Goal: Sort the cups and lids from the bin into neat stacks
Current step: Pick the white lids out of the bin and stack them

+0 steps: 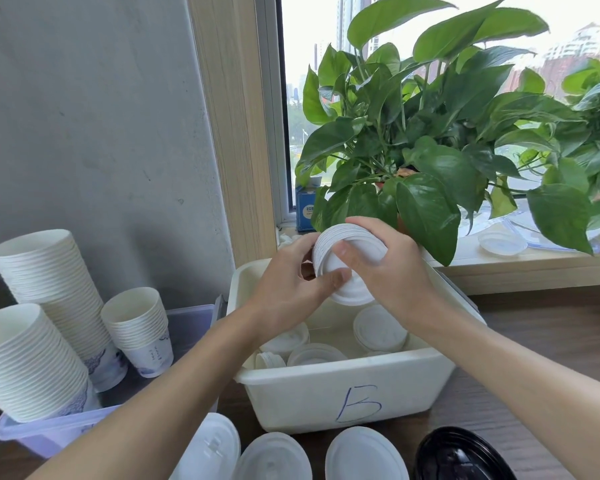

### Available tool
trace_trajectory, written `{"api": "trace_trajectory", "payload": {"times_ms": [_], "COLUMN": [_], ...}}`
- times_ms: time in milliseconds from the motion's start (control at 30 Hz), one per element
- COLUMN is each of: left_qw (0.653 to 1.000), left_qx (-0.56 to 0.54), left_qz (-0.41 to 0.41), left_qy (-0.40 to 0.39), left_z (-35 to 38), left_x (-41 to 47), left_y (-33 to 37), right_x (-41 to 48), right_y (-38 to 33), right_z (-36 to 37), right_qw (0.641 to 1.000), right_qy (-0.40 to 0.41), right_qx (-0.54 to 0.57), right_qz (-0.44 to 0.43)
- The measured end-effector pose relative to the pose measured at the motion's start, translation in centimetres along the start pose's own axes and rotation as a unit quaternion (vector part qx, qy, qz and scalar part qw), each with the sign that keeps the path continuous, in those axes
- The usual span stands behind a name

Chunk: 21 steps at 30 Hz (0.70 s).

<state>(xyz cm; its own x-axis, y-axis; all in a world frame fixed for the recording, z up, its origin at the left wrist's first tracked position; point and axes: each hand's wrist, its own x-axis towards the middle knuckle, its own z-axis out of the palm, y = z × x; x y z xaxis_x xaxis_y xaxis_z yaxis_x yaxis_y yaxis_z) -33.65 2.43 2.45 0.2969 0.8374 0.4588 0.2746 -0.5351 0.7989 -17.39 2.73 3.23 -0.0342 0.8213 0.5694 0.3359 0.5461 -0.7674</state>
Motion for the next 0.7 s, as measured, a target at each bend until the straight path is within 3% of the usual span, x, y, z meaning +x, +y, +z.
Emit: {"api": "trace_trajectory", "payload": {"times_ms": [533, 700], "left_qw": [1.0, 0.995], "left_qx": [0.005, -0.06], "left_qz": [-0.012, -0.076], "left_qy": [-0.006, 0.005], "left_z": [-0.23, -0.05], "left_x": [-0.06, -0.13], "left_y": [0.34, 0.39], "right_x": [-0.04, 0.06], "right_y": [0.01, -0.22], "right_z": [-0.09, -0.29], "right_qw": [0.999, 0.999], "right_qy": [-0.02, 0.015], "right_qx": [0.029, 0.038], "right_qz": [0.019, 0.015]}}
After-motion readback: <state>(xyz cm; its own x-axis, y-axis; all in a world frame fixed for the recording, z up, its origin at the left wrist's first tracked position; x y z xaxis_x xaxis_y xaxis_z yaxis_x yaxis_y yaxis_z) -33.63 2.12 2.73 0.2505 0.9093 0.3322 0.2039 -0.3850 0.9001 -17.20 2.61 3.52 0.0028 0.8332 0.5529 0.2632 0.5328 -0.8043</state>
